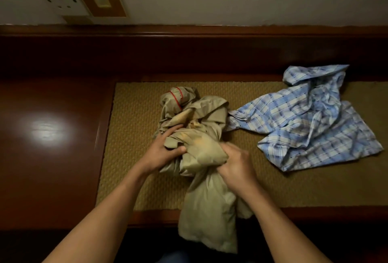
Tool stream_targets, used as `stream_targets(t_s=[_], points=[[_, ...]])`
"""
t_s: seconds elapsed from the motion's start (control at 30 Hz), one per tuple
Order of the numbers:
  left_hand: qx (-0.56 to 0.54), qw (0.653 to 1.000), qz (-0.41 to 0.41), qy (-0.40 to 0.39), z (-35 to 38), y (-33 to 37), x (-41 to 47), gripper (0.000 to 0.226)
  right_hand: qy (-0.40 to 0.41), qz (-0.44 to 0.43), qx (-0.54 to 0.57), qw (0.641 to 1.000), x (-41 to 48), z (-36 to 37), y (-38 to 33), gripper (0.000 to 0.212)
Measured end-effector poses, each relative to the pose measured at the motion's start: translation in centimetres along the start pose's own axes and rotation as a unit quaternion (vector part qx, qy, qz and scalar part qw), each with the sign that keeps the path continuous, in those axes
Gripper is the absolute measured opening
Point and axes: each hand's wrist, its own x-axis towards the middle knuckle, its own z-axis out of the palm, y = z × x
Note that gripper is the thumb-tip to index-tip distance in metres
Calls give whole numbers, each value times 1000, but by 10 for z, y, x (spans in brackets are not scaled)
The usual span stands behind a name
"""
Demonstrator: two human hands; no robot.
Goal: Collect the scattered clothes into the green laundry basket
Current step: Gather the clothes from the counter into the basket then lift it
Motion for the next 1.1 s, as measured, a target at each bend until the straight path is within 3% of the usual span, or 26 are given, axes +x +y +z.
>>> stream_targets(t_s=[0.1,0.17,0.23,0.33,0.4,0.5,0.57,0.7,0.77,0.83,0.9,0.97,1.1], points=[[-93,996,-4,8,-3,7,-11,91,111,-59,26,992,27,0,-35,59],[-115,993,-24,31,-1,7,-16,89,127,-77,18,989,45,11,-50,64],[-156,985,-43,55,-2,4,-21,89,76,-77,-7,994,61,25,-59,68],[-243,963,-72,88,-8,3,-27,78,-65,-53,-43,996,87,44,-61,75],[-254,948,-89,171,-15,5,-30,71,-136,-48,-100,984,102,53,-57,83],[-221,930,-89,281,-30,8,-33,87,-192,-58,-174,964,114,63,-46,89],[-213,942,-61,252,-39,16,-32,98,-226,-66,-197,952,114,70,-42,93],[-55,987,-54,140,-47,28,-2,112,-310,-66,-216,924,115,71,-39,107],[37,992,-38,113,-41,17,9,114,-351,-58,-228,906,120,55,-41,115],[121,986,-81,80,-31,-1,11,115,-331,-92,-317,884,122,39,-48,122],[225,963,-142,52,-22,-14,12,113,-246,-145,-403,869,125,29,-63,134],[296,941,-152,54,-19,-17,15,108,-214,-167,-404,874,145,32,-77,145],[335,927,-158,58,-17,-19,17,102,-357,-105,-379,847,191,61,-80,140]])
